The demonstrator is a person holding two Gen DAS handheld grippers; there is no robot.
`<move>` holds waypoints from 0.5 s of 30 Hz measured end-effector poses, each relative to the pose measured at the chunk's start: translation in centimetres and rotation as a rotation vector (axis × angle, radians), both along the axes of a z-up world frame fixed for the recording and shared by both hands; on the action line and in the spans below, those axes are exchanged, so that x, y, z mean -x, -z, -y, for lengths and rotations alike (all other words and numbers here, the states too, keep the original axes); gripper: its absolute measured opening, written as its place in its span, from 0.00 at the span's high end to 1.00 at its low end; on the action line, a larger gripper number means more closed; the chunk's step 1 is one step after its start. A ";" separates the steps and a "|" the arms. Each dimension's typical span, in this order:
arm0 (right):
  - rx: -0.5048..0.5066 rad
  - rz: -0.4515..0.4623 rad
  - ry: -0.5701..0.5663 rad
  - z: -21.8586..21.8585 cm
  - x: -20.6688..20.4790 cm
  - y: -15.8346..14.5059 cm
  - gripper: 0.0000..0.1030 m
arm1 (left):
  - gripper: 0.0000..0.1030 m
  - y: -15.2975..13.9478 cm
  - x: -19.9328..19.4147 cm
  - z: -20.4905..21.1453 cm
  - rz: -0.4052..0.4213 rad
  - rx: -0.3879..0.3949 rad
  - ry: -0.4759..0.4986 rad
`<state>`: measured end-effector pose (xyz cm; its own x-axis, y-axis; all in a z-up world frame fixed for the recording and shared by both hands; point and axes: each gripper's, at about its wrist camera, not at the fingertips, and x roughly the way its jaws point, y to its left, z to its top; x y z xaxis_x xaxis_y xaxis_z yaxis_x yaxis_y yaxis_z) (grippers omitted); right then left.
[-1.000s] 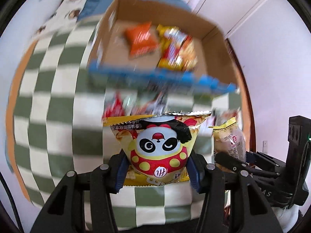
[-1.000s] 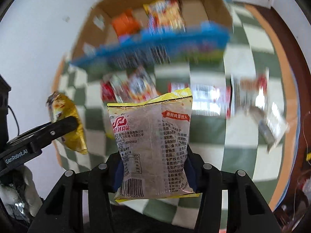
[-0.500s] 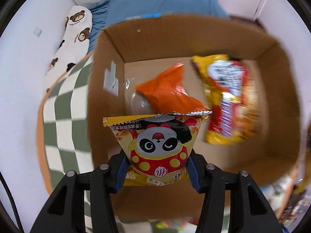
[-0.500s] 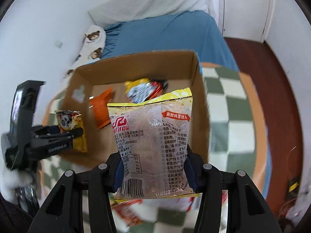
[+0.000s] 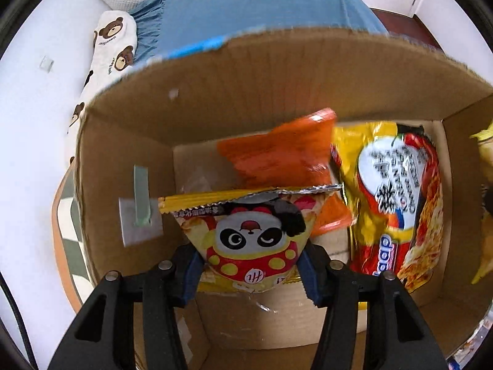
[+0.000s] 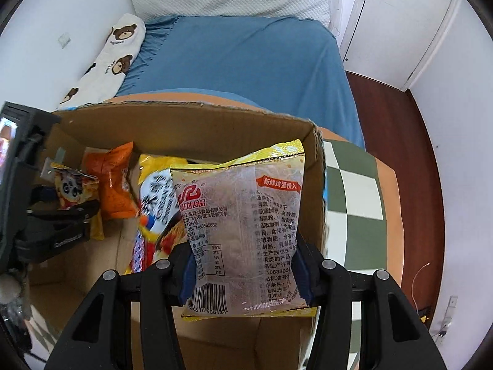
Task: Organize snacks
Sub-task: 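Carry both bags into the box and open both tools to release them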
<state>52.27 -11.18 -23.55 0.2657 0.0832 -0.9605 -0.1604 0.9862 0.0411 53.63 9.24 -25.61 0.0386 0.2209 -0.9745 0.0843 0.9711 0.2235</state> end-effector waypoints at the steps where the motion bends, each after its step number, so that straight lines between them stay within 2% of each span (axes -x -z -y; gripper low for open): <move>1: -0.002 -0.005 0.010 0.0 -0.4 0.3 0.41 | 0.48 0.0 -0.4 -0.4 -0.003 0.004 -0.010; 2: 0.007 -0.013 0.018 0.0 -0.8 0.6 0.25 | 0.48 -0.3 -0.8 -0.9 -0.002 0.020 -0.030; 3: -0.012 -0.016 0.020 0.1 -1.0 0.8 0.16 | 0.45 -0.5 -1.0 -1.3 0.002 0.045 -0.054; 4: -0.028 -0.017 0.026 0.2 -1.1 1.0 0.10 | 0.35 -0.6 -1.2 -2.2 0.009 0.085 -0.087; 5: -0.026 -0.014 0.034 0.3 -1.3 1.2 0.08 | 0.28 -0.9 -1.5 -2.5 0.015 0.107 -0.106; 6: -0.029 -0.009 0.036 0.3 -1.3 1.4 0.08 | 0.13 -1.1 -1.5 -3.0 0.025 0.126 -0.122; 7: -0.032 -0.006 0.038 0.3 -1.3 1.4 0.08 | 0.09 -1.4 -1.4 -3.2 0.037 0.125 -0.129; 15: -0.052 0.007 0.034 0.6 0.4 0.7 0.07 | 0.09 -3.0 -0.3 -2.9 0.122 0.123 -0.138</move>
<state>51.84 -11.74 -24.27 0.2761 0.1244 -0.9530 -0.1278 0.9875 0.0918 53.97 12.18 -22.62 0.1357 0.1122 -0.9844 -0.0717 0.9921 0.1032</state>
